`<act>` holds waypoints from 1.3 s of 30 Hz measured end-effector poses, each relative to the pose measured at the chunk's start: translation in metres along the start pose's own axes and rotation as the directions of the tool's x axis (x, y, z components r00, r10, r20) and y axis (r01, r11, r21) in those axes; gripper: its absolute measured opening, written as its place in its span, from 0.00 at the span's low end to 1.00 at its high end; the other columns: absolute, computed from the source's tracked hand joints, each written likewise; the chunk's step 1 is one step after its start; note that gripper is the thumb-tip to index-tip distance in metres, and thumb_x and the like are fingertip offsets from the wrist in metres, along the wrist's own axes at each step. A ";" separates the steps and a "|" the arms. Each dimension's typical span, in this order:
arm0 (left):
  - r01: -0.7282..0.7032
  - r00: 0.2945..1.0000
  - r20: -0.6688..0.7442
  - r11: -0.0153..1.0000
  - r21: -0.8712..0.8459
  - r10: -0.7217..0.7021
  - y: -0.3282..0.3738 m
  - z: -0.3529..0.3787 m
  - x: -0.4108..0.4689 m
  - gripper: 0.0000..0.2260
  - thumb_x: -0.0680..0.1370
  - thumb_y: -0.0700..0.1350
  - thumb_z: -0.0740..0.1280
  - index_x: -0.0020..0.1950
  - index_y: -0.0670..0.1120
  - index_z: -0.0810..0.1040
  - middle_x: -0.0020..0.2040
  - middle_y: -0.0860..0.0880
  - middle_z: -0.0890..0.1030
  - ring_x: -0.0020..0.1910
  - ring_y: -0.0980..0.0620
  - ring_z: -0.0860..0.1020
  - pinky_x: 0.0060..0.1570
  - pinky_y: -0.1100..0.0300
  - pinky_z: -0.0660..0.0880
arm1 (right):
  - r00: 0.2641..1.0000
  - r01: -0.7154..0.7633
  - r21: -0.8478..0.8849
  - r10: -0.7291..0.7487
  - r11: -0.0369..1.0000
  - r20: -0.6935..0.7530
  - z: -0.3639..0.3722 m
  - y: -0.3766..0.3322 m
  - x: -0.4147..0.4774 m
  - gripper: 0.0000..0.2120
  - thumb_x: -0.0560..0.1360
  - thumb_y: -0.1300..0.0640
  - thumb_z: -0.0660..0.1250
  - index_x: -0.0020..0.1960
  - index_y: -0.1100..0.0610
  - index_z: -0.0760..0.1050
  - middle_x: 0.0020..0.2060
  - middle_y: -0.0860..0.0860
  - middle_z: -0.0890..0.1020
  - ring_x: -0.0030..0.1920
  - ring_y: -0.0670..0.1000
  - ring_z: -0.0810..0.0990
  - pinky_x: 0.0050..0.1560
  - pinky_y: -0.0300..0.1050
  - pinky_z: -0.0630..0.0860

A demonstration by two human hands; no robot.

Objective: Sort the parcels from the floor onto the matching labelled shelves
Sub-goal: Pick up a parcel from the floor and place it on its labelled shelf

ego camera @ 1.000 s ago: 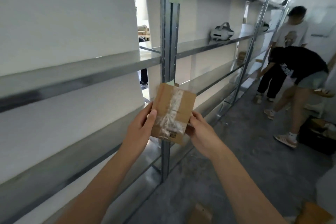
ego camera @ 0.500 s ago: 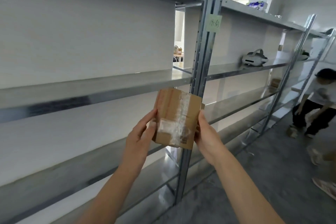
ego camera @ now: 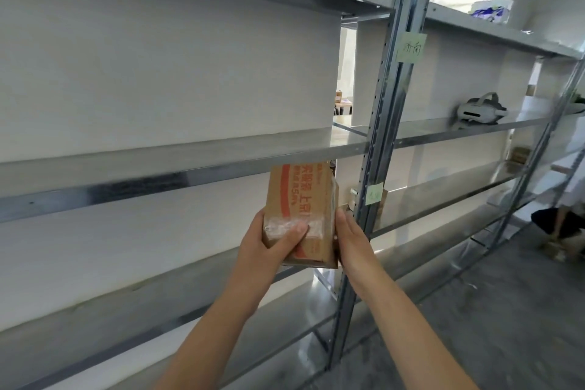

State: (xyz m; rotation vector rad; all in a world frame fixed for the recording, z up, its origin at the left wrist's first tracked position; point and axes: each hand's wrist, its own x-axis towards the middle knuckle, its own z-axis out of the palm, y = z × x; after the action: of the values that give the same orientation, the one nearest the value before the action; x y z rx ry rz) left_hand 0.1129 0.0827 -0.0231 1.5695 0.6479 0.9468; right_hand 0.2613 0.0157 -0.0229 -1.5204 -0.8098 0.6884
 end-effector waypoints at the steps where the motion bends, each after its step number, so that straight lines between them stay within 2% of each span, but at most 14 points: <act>1: -0.012 1.000 -0.012 1.000 0.019 0.012 -0.001 -0.001 0.000 0.24 0.73 0.55 0.73 0.67 0.54 0.73 0.57 0.56 0.82 0.50 0.65 0.82 0.43 0.70 0.80 | 0.999 0.025 -0.043 -0.026 0.999 -0.022 0.001 -0.001 0.002 0.19 0.84 0.44 0.49 0.70 0.46 0.69 0.63 0.46 0.78 0.65 0.48 0.77 0.61 0.42 0.74; 4: -0.024 0.998 -0.059 0.999 0.032 0.025 -0.006 -0.001 0.001 0.25 0.74 0.51 0.74 0.70 0.53 0.71 0.59 0.55 0.81 0.51 0.61 0.83 0.44 0.68 0.81 | 0.996 0.086 -0.136 -0.088 0.987 -0.010 0.005 -0.005 -0.001 0.17 0.86 0.55 0.52 0.71 0.42 0.68 0.56 0.39 0.76 0.53 0.36 0.75 0.49 0.28 0.72; 6: -0.022 0.995 -0.101 0.999 0.028 0.024 -0.008 -0.001 0.002 0.26 0.75 0.51 0.74 0.71 0.53 0.70 0.60 0.56 0.81 0.54 0.58 0.82 0.47 0.65 0.82 | 0.994 0.106 -0.158 -0.108 0.982 -0.001 0.009 -0.002 -0.002 0.18 0.86 0.56 0.52 0.72 0.44 0.70 0.55 0.39 0.78 0.56 0.39 0.77 0.50 0.30 0.75; 9: -0.035 0.994 -0.108 0.999 0.010 0.036 -0.011 0.001 0.001 0.21 0.80 0.54 0.67 0.72 0.55 0.70 0.61 0.57 0.80 0.58 0.58 0.81 0.49 0.67 0.80 | 0.994 0.107 -0.170 -0.112 0.980 -0.017 0.013 0.000 -0.005 0.18 0.86 0.54 0.52 0.70 0.41 0.72 0.51 0.36 0.80 0.61 0.46 0.79 0.53 0.33 0.78; 12: -0.027 0.991 -0.132 0.997 -0.066 0.018 -0.009 0.000 0.001 0.19 0.85 0.58 0.51 0.70 0.56 0.74 0.62 0.55 0.81 0.61 0.58 0.79 0.56 0.65 0.75 | 0.997 0.056 -0.107 -0.061 0.993 -0.050 0.012 -0.009 -0.010 0.14 0.85 0.48 0.51 0.54 0.31 0.72 0.44 0.33 0.79 0.48 0.37 0.79 0.44 0.30 0.74; 15: -0.043 0.990 -0.139 0.996 -0.084 0.031 -0.005 -0.001 0.004 0.18 0.86 0.56 0.51 0.69 0.57 0.76 0.63 0.56 0.82 0.63 0.58 0.79 0.64 0.58 0.75 | 0.998 -0.001 -0.053 -0.003 0.999 -0.070 0.009 -0.018 -0.015 0.16 0.83 0.41 0.49 0.48 0.37 0.75 0.41 0.38 0.81 0.43 0.36 0.78 0.39 0.30 0.69; 17: -0.061 0.987 -0.155 0.993 -0.098 0.045 -0.003 -0.001 0.006 0.15 0.86 0.53 0.55 0.66 0.57 0.78 0.61 0.57 0.82 0.61 0.59 0.80 0.60 0.60 0.76 | 0.998 -0.009 -0.038 0.007 0.999 -0.065 0.007 -0.020 -0.017 0.19 0.82 0.38 0.48 0.56 0.41 0.77 0.47 0.42 0.83 0.48 0.41 0.80 0.47 0.32 0.71; 19: -0.070 0.984 -0.173 0.991 -0.114 0.049 -0.002 0.001 0.006 0.13 0.85 0.52 0.57 0.64 0.57 0.78 0.59 0.56 0.82 0.59 0.57 0.81 0.55 0.61 0.77 | 0.998 -0.003 -0.057 0.000 0.998 -0.064 0.006 -0.023 -0.018 0.22 0.81 0.37 0.48 0.65 0.43 0.75 0.53 0.44 0.82 0.56 0.47 0.78 0.56 0.42 0.70; 21: -0.065 0.983 -0.181 0.989 -0.134 0.040 -0.002 0.003 0.007 0.12 0.85 0.53 0.57 0.63 0.58 0.78 0.60 0.55 0.82 0.59 0.55 0.80 0.54 0.60 0.76 | 0.999 0.001 -0.083 -0.004 0.997 -0.036 0.002 -0.024 -0.019 0.21 0.82 0.39 0.48 0.68 0.41 0.72 0.52 0.41 0.79 0.61 0.47 0.75 0.64 0.49 0.67; 24: -0.040 0.989 -0.144 0.994 -0.105 0.024 -0.003 0.004 0.008 0.13 0.85 0.55 0.55 0.65 0.63 0.76 0.64 0.56 0.80 0.63 0.54 0.79 0.61 0.54 0.77 | 1.000 0.012 -0.072 -0.010 0.997 0.018 -0.005 -0.020 -0.018 0.20 0.83 0.41 0.51 0.71 0.40 0.70 0.59 0.40 0.80 0.67 0.47 0.74 0.67 0.48 0.63; 28: 0.010 0.998 -0.064 0.999 -0.039 -0.013 -0.006 0.000 0.007 0.17 0.86 0.55 0.52 0.73 0.65 0.68 0.70 0.57 0.75 0.69 0.54 0.74 0.69 0.49 0.73 | 0.997 0.064 -0.033 -0.063 0.997 0.035 -0.011 -0.015 -0.017 0.18 0.84 0.47 0.55 0.73 0.38 0.68 0.64 0.41 0.79 0.65 0.45 0.75 0.70 0.49 0.68; 32: 0.013 0.998 -0.061 1.000 0.000 -0.013 -0.005 -0.005 0.007 0.17 0.87 0.49 0.52 0.72 0.62 0.73 0.69 0.57 0.77 0.68 0.55 0.74 0.69 0.51 0.72 | 0.999 0.046 -0.002 -0.046 0.999 0.012 -0.015 -0.017 -0.017 0.15 0.83 0.48 0.56 0.66 0.44 0.74 0.58 0.43 0.81 0.62 0.46 0.78 0.63 0.43 0.74; 35: 0.041 0.995 -0.094 0.999 -0.003 -0.041 -0.002 -0.005 0.007 0.15 0.85 0.54 0.53 0.68 0.61 0.74 0.66 0.54 0.78 0.66 0.52 0.75 0.67 0.50 0.73 | 0.998 0.052 -0.001 -0.052 0.999 -0.031 -0.014 -0.020 -0.016 0.16 0.82 0.45 0.54 0.63 0.47 0.76 0.52 0.39 0.81 0.54 0.42 0.79 0.50 0.32 0.76; 39: 0.053 0.987 -0.148 0.997 -0.054 -0.060 0.000 -0.003 0.007 0.15 0.84 0.58 0.54 0.60 0.56 0.77 0.58 0.50 0.81 0.61 0.49 0.79 0.67 0.45 0.74 | 0.995 0.066 0.036 -0.064 0.997 -0.074 -0.009 -0.021 -0.015 0.12 0.82 0.46 0.56 0.53 0.47 0.78 0.46 0.37 0.82 0.47 0.37 0.80 0.40 0.27 0.78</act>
State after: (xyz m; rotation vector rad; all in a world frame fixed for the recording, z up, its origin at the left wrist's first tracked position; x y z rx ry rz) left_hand 0.1138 0.0899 -0.0217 1.4387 0.7642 1.0373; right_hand 0.2574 -0.0008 -0.0011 -1.4697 -0.7834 0.5943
